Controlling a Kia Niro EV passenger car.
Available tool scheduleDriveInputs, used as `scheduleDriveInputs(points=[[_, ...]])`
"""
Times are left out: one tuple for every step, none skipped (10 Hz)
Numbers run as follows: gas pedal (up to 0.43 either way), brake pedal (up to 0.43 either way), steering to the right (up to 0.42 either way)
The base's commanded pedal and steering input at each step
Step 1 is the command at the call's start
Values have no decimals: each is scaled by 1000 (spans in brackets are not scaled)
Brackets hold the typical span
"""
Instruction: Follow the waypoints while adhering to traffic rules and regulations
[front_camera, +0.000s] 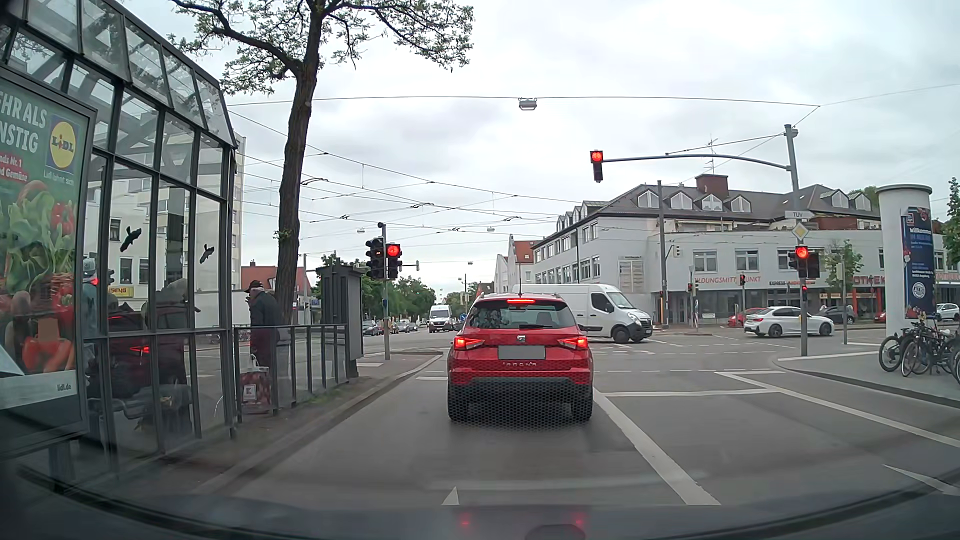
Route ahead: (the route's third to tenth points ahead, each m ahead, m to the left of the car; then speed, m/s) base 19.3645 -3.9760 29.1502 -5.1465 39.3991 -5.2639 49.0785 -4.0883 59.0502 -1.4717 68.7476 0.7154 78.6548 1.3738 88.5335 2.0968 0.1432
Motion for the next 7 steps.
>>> scheduleDriveInputs(points=[[0,171,-3],[0,171,-3],[0,165,-3],[0,171,-3],[0,171,-3],[0,171,-3],[0,171,-3]])
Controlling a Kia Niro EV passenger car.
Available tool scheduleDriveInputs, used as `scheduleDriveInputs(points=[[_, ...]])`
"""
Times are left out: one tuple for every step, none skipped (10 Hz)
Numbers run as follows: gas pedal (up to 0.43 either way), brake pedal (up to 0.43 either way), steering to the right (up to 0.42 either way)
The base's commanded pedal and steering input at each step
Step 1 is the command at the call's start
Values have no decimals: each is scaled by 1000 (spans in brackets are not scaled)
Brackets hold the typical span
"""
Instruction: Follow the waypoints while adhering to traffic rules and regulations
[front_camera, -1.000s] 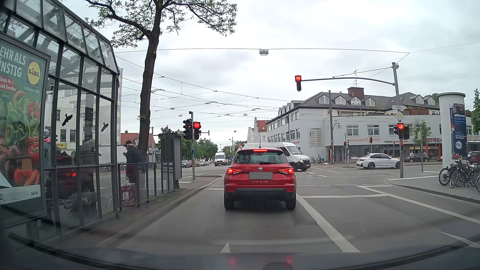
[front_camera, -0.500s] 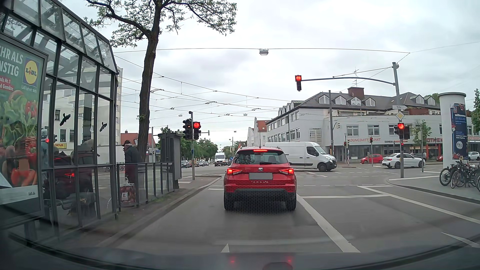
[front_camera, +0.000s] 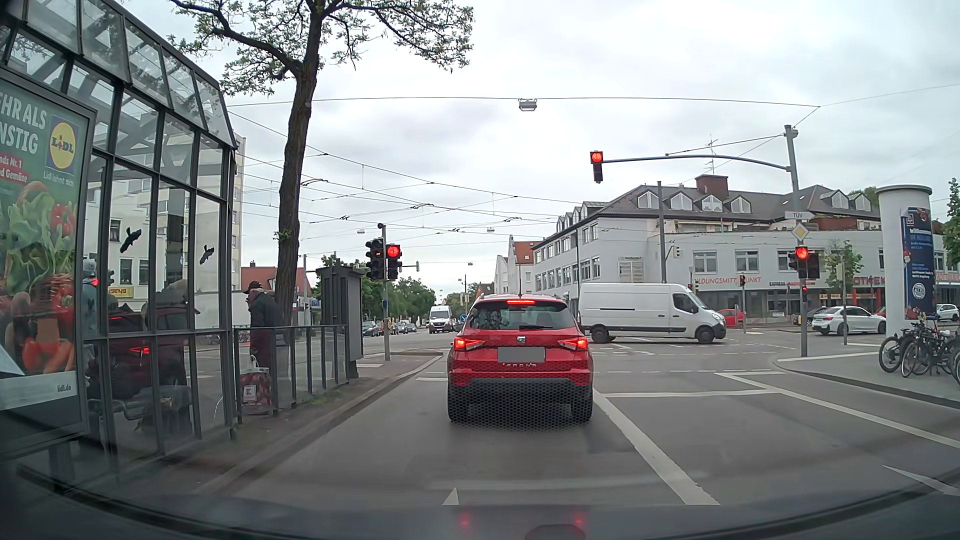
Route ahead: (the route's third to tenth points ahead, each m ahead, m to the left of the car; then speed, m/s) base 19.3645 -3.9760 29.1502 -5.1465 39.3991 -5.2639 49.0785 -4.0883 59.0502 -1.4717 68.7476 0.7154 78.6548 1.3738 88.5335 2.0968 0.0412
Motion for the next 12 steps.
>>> scheduleDriveInputs(points=[[0,177,-3],[0,189,-3],[0,201,-3],[0,213,-3],[0,213,-3],[0,220,-3],[0,226,-3],[0,226,-3],[0,232,-3],[0,232,-3],[0,232,-3],[0,232,-3]])
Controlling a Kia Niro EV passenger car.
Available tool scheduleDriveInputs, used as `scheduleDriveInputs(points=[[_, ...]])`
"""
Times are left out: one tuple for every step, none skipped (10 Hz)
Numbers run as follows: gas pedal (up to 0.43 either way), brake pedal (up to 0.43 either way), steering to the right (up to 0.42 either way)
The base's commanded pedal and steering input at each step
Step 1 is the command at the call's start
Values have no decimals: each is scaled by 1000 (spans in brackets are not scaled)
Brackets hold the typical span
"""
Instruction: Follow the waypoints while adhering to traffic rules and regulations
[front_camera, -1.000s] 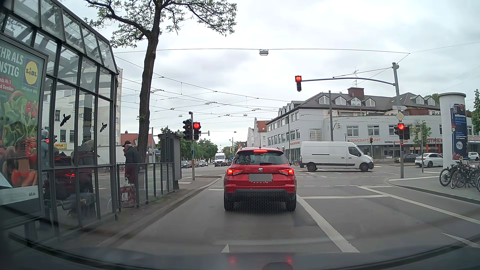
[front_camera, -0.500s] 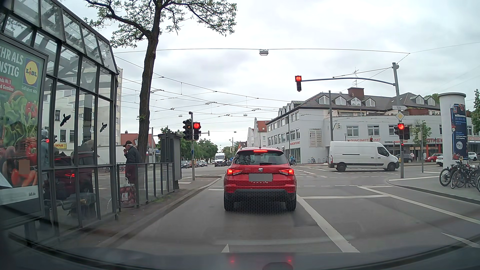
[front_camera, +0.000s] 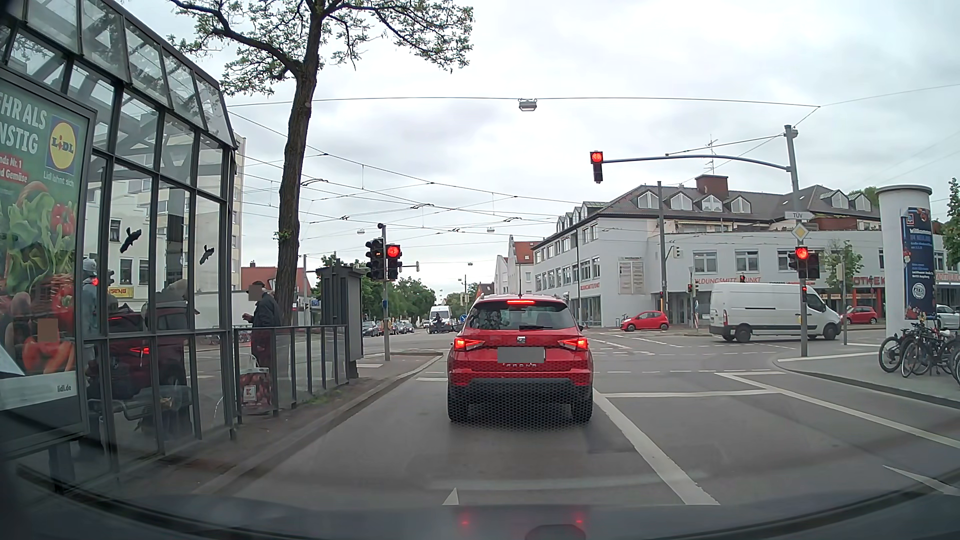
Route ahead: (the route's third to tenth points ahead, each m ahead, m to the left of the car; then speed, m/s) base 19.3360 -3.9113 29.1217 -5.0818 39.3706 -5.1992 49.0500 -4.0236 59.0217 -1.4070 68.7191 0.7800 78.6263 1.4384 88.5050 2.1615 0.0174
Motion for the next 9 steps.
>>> scheduleDriveInputs(points=[[0,232,-3],[0,232,-3],[0,232,-3],[0,232,-3],[0,232,-3],[0,232,-3],[0,232,-3],[0,232,-3],[0,232,-3]])
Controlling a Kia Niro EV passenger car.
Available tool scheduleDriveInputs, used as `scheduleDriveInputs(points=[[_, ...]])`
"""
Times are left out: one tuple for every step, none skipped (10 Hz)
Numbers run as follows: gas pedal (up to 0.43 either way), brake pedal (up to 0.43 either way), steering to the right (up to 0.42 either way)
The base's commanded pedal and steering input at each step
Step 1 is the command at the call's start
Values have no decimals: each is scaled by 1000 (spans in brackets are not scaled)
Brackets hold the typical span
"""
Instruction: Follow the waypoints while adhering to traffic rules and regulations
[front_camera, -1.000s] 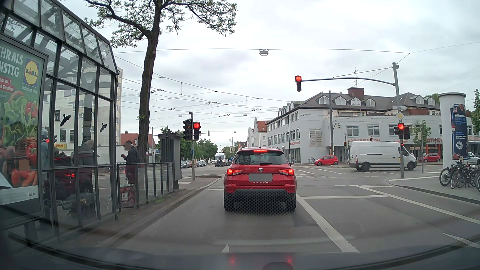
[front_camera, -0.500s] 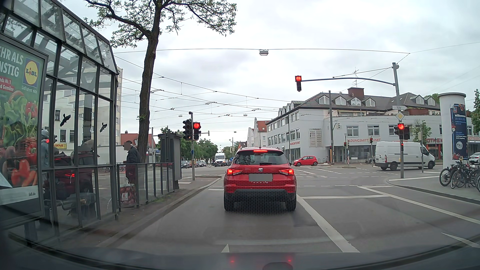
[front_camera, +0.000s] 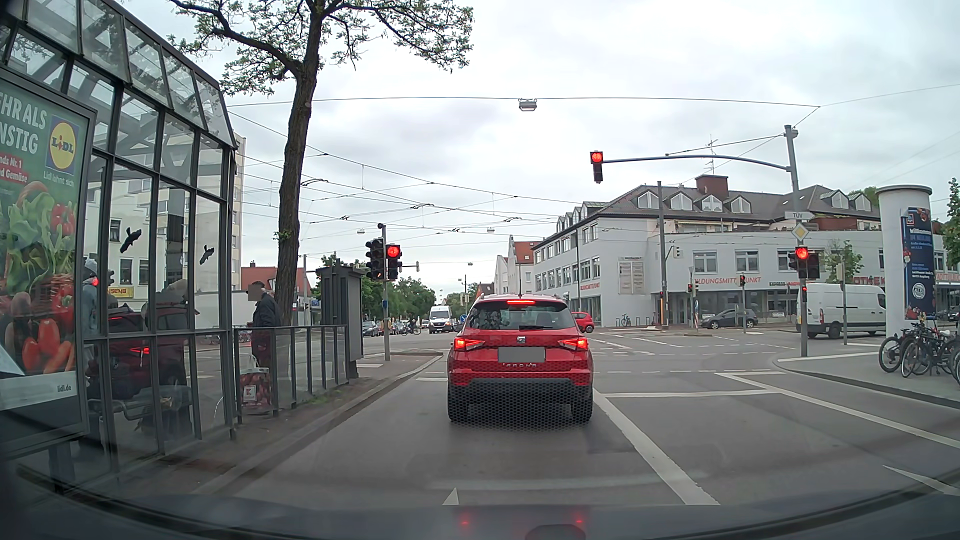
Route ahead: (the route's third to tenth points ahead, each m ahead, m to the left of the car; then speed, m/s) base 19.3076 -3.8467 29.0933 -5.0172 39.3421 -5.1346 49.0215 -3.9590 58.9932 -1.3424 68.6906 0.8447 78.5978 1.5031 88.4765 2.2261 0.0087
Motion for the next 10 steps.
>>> scheduleDriveInputs(points=[[0,238,-3],[0,232,-3],[0,238,-3],[0,232,-3],[0,232,-3],[0,232,-3],[0,232,-3],[0,232,-3],[0,238,-3],[0,232,-3]])
